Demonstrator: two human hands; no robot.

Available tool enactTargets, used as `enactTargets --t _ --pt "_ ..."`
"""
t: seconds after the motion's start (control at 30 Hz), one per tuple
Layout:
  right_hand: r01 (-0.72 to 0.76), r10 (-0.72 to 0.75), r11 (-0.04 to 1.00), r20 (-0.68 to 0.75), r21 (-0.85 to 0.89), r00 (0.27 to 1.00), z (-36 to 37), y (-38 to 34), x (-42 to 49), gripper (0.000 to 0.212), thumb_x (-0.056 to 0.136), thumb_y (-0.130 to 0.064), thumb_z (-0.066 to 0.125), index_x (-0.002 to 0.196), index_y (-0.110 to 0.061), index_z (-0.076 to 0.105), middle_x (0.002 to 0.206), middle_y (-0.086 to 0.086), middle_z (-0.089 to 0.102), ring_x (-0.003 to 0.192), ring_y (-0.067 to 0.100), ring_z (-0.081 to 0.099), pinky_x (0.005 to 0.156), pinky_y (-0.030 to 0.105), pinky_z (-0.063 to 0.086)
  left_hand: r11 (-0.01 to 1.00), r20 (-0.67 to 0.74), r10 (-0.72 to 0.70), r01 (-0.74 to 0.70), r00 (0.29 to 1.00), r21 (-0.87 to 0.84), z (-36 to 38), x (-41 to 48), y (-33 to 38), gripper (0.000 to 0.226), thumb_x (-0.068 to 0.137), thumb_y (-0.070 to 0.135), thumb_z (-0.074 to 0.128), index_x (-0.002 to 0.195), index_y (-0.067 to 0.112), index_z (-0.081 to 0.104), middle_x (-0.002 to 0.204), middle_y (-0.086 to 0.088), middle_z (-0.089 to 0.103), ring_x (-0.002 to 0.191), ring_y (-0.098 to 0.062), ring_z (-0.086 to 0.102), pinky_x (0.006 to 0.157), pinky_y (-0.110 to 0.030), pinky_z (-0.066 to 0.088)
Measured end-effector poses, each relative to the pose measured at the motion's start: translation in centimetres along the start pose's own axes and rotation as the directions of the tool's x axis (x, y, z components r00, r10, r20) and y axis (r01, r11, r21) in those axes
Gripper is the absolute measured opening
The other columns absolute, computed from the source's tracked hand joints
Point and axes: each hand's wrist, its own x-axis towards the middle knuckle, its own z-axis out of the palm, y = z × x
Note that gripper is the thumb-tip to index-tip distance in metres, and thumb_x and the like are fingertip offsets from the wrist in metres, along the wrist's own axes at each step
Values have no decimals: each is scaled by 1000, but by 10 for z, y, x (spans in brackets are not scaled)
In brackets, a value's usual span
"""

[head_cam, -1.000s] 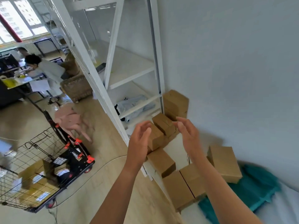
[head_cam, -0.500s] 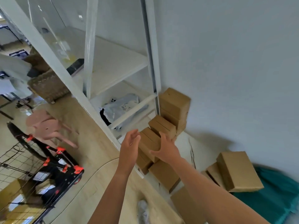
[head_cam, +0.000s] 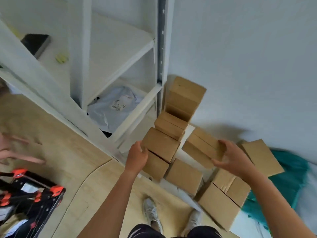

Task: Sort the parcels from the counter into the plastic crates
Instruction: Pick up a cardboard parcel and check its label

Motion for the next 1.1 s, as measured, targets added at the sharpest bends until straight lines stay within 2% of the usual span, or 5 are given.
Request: enactTargets --t 0.37,0.53,0.73,0.9,1.1 --pt "-404 418 900 -63 164 906 95 3 47 87 85 -26 82 153 -5 33 150 17 39 133 38 47 110 49 44 982 151 -49 20 987 186 3 51 -21 62 105 29 54 159 8 32 158 -14 41 146 -35 39 113 -50 41" --pt "-204 204 978 -303 31 931 115 -49 34 58 100 -28 63 150 -8 41 150 11 42 141 29 38 120 45 35 978 189 -58 18 980 207 2 80 -18 64 107 31 51 163 8 28 163 -15 39 148 -35 39 118 -47 36" --pt "-421 410 881 95 215 907 145 -102 64 37 108 -35 47 116 -2 63 113 17 65 109 32 63 91 43 55 982 270 -109 62 957 178 5 95 -1 38 106 28 44 138 7 52 113 -11 64 102 -30 60 80 -36 46" --pt "-464 468 797 92 387 879 148 -115 73 30 104 -23 50 106 1 69 85 11 65 84 28 65 81 40 57 981 231 -106 64 967 181 -1 91 10 28 104 25 47 123 5 52 96 -7 60 82 -21 57 62 -33 39" --pt "-407 505 706 -8 580 863 134 -124 51 29 108 -22 52 133 -9 58 105 2 64 81 9 59 61 23 47 995 185 -45 29 982 91 -11 69 27 18 104 26 49 114 10 49 93 -5 58 77 -18 56 61 -33 42"
